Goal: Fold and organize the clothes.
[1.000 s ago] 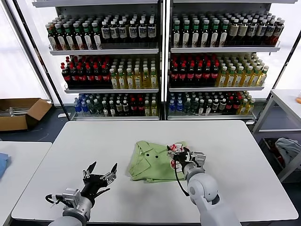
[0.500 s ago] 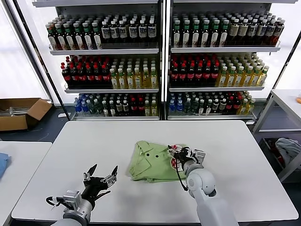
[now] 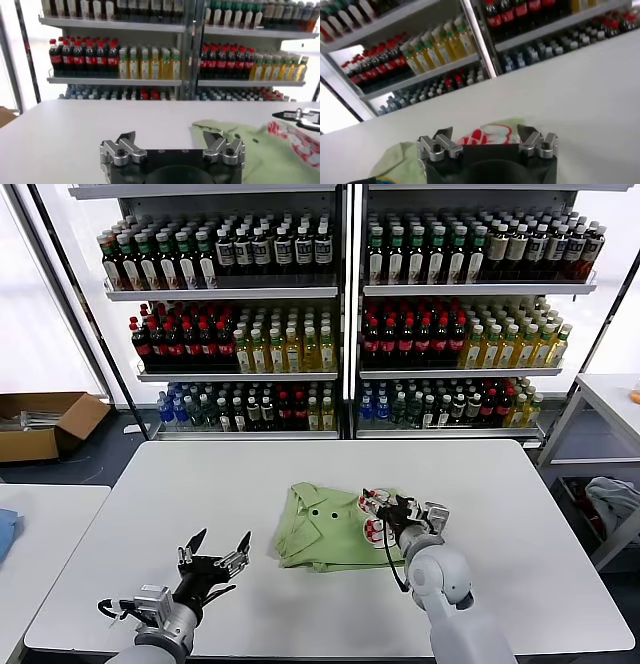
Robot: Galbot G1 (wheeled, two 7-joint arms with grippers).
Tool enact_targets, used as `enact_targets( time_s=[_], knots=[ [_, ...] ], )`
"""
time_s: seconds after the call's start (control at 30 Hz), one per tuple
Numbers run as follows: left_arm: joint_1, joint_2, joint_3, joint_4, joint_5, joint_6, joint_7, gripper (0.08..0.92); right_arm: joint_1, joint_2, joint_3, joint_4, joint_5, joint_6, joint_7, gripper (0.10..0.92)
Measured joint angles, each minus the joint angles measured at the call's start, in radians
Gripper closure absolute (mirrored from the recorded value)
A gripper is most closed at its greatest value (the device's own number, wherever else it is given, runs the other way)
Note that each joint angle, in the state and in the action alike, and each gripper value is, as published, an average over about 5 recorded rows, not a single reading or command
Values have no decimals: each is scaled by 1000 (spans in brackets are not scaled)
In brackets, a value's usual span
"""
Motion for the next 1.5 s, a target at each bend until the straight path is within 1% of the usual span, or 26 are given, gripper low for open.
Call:
enact_targets(
  time_s=[0.27,0.53,0.77,1.0,1.5],
  knots=[
    [-4,-33,2,-13,-3,-41,-10,177,-106,-92,27,191,-204,47,-31,203],
    [-13,-64,9,-5,6,-90,-14,177,-253,-181,116,266,-303,90,-18,203],
    [-11,-69,12,5,26,-119,-13,177,-329,-181,152,307,-348,98,-14,203],
    [1,-71,9,3,35,-130,-19,177,-368,-189,161,314,-377,89,-25,203],
    [6,-70,2,-5,42,-127,-19,177,-374,-226,134,306,-367,60,-41,203]
  ],
)
